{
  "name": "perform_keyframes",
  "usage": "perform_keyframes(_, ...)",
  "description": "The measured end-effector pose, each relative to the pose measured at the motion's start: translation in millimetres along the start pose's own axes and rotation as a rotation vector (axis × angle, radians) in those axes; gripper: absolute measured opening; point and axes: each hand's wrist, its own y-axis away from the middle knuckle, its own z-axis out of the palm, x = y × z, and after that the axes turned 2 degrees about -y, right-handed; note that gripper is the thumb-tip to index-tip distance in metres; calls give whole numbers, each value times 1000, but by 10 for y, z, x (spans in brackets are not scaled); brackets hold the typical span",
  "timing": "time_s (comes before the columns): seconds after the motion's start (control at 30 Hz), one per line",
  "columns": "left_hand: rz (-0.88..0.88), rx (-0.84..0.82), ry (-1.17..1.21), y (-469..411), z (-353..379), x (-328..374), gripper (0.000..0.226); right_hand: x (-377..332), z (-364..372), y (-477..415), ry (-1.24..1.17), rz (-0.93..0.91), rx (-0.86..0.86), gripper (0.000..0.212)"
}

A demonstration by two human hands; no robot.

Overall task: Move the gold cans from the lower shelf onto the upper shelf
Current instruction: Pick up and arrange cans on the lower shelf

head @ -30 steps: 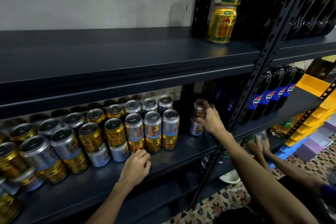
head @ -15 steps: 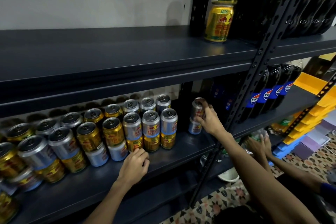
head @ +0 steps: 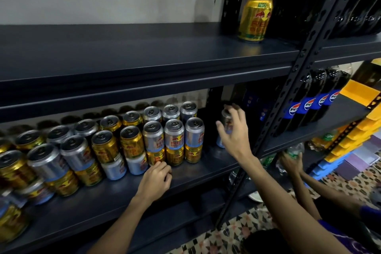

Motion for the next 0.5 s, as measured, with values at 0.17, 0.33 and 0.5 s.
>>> perform_keyframes(0.17, -2, -7, 8, -1, -12, 3, 22, -166, 298, 180, -32, 16, -342, 69)
perform_keyframes(0.33, -4, -7, 11, 1, -20, 6, 21, -140, 466, 237, -15, 79, -498, 79)
perform_keyframes(0.5, 1, -2, 13, -1, -17, 9, 21, -185, 536, 237, 12, 131, -458, 76)
